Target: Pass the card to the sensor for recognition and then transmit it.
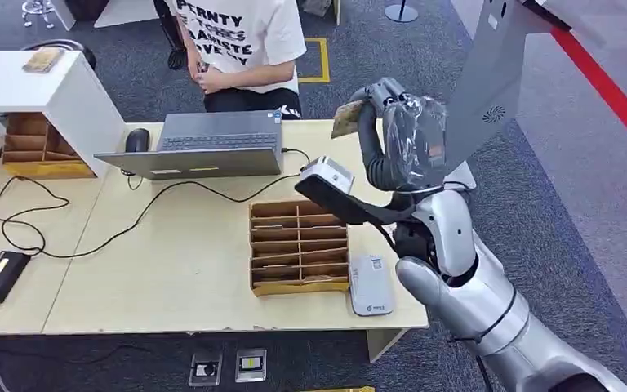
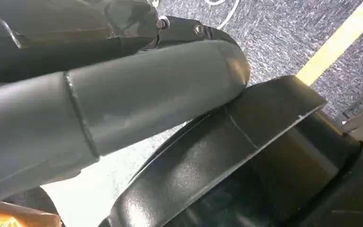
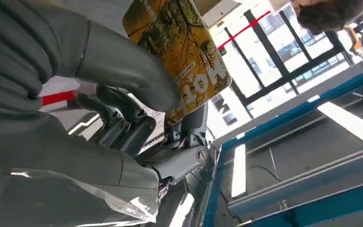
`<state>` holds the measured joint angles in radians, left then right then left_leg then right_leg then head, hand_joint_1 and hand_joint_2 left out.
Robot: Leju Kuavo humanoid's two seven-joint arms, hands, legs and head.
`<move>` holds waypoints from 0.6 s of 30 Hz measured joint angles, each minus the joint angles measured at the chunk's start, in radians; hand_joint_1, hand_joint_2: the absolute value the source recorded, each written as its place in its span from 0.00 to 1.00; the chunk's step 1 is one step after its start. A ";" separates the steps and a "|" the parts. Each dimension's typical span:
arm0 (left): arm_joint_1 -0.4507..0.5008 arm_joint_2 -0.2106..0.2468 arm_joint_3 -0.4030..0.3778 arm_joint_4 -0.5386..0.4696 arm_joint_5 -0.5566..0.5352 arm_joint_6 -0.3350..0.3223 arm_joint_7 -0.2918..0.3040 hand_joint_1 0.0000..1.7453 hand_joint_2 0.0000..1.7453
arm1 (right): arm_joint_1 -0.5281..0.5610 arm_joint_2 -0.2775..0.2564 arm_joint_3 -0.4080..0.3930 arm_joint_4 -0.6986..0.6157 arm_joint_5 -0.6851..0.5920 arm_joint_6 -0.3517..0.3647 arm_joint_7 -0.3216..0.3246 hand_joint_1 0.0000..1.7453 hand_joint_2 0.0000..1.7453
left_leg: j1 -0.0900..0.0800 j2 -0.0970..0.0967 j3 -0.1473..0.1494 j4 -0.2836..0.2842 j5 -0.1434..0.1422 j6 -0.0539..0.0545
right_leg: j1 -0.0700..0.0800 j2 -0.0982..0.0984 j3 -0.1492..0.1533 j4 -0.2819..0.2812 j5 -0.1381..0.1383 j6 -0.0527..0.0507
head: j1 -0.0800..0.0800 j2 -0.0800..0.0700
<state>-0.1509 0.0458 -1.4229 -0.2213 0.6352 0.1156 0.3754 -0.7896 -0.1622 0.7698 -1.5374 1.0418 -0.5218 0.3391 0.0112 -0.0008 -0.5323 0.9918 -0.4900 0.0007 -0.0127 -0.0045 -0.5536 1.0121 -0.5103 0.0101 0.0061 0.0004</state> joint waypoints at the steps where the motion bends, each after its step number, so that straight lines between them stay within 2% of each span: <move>1: -0.002 0.000 0.000 0.001 -0.003 -0.004 0.000 0.00 0.00 | -0.024 0.010 0.001 0.025 0.000 0.000 0.000 1.00 1.00 | 0.000 0.000 0.000 0.000 0.000 0.000 | 0.000 0.000 0.000 0.000 0.000 0.000 | -0.001 0.000; 8: -0.019 0.000 -0.007 0.004 -0.032 -0.035 0.001 0.00 0.00 | -0.156 0.051 0.001 0.188 0.035 0.022 0.032 1.00 1.00 | 0.000 -0.002 0.000 0.000 0.001 -0.001 | 0.000 -0.002 0.000 0.000 0.000 0.000 | 0.000 0.000; 18: -0.026 0.000 -0.024 0.008 -0.039 -0.051 0.004 0.00 0.00 | -0.263 0.095 0.005 0.384 0.067 0.094 0.055 1.00 1.00 | 0.000 -0.002 -0.001 0.000 0.001 -0.001 | 0.000 -0.002 0.000 0.000 0.000 0.000 | -0.001 0.000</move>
<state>-0.1772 0.0458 -1.4466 -0.2129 0.5959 0.0645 0.3792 -1.0524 -0.0672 0.7744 -1.1539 1.1086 -0.4276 0.3945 0.0112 -0.0029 -0.5329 0.9920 -0.4889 0.0002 -0.0126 -0.0061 -0.5535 1.0122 -0.5103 0.0101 0.0053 0.0004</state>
